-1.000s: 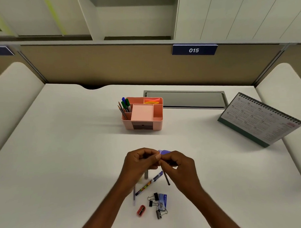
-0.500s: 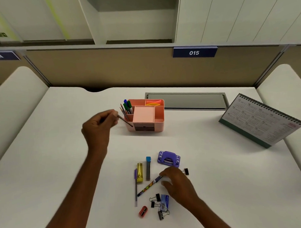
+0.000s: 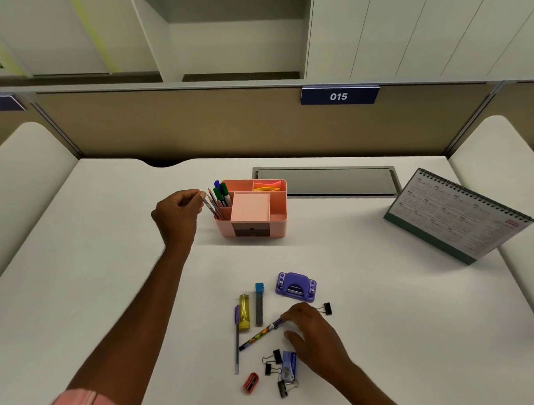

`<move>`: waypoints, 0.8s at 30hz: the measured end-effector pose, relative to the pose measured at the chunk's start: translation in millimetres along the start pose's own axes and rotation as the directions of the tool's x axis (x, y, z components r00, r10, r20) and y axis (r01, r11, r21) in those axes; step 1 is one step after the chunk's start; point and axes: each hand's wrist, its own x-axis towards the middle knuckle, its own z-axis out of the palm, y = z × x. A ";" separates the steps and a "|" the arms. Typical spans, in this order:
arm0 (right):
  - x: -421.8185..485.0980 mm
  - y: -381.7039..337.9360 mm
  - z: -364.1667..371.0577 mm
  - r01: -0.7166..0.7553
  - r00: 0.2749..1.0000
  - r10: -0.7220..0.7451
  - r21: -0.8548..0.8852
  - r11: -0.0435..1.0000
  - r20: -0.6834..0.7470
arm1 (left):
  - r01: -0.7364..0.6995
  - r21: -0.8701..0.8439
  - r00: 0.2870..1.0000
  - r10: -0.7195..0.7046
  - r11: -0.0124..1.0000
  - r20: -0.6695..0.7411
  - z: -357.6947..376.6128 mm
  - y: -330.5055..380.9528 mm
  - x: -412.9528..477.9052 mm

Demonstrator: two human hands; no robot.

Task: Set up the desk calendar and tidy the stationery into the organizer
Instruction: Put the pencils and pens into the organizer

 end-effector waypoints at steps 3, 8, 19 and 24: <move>0.8 1.5 0.8 0.006 1.000 -0.006 0.003 1.000 -0.005 | 0.037 0.031 0.999 -0.037 0.999 0.006 8.7 -9.9 1.4; 0.9 4.1 3.9 0.000 1.000 0.001 0.022 1.000 -0.007 | 0.119 0.071 0.993 -0.118 0.990 -0.020 21.0 -26.4 1.0; 0.2 12.0 3.8 0.014 0.999 -0.012 0.056 0.998 -0.030 | 0.124 0.163 0.992 -0.127 0.979 0.007 37.7 -41.4 0.3; -0.3 10.2 -0.4 0.031 0.998 -0.026 0.087 0.996 -0.060 | 0.062 0.220 0.997 -0.069 0.973 0.023 39.4 -44.1 -1.1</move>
